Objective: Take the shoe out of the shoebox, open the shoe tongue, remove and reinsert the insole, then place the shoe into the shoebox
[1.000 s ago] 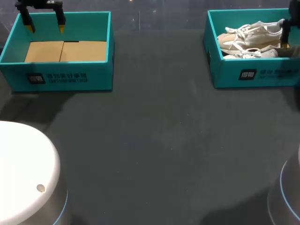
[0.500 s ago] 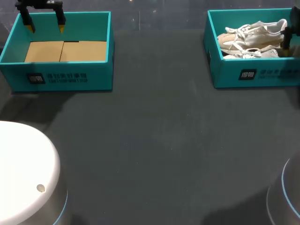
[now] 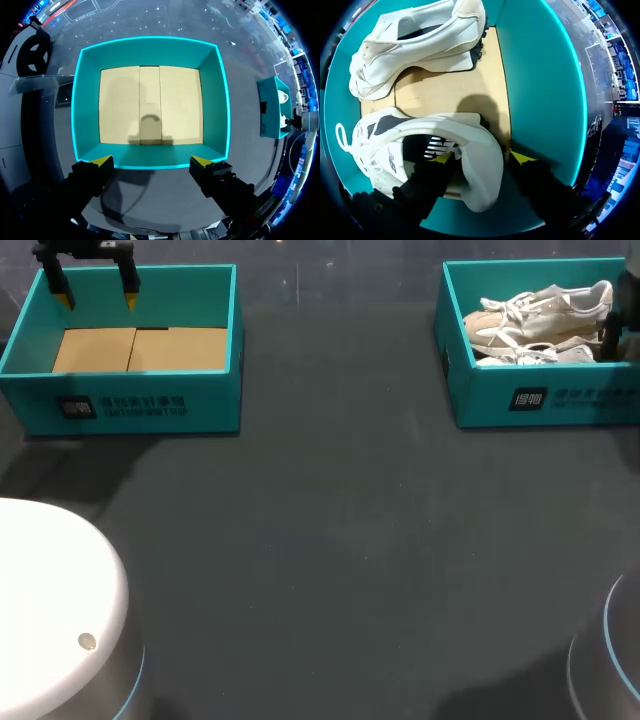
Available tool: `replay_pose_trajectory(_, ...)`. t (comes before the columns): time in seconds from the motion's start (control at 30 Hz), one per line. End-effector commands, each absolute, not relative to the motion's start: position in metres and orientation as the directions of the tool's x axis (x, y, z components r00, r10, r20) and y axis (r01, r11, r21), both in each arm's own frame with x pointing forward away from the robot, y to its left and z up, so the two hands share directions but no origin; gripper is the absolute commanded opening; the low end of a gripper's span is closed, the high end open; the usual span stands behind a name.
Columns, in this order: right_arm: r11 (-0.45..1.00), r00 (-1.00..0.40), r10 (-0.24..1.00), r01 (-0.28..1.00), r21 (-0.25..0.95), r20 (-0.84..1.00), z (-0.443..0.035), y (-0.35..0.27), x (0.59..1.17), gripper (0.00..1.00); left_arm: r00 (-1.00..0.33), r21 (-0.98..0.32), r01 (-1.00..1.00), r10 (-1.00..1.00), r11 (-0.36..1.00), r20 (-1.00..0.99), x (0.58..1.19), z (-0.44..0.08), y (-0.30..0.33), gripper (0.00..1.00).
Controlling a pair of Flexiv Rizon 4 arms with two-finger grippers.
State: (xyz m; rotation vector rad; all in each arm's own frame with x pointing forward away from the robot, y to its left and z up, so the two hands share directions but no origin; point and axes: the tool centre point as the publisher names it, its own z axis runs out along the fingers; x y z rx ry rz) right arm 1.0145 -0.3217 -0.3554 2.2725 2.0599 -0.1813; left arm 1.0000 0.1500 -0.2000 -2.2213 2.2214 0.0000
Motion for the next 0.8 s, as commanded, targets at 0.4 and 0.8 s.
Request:
replay_pose_trajectory(0.4, -0.093, 0.087, 0.985, 0.995, -0.037, -0.147, -0.364, -0.324, 1.014, 0.0, 0.0, 0.0, -1.0, -1.0, 0.0, 0.0, 1.0, -0.2, 0.15, 1.0)
replay_pose_trajectory(0.8, -0.179, 0.173, 0.969, 0.984, -0.017, -0.177, -0.344, -0.333, 1.017, 0.0, 0.0, 0.0, -1.0, -1.0, 0.0, 0.0, 1.0, -0.2, 0.15, 1.0)
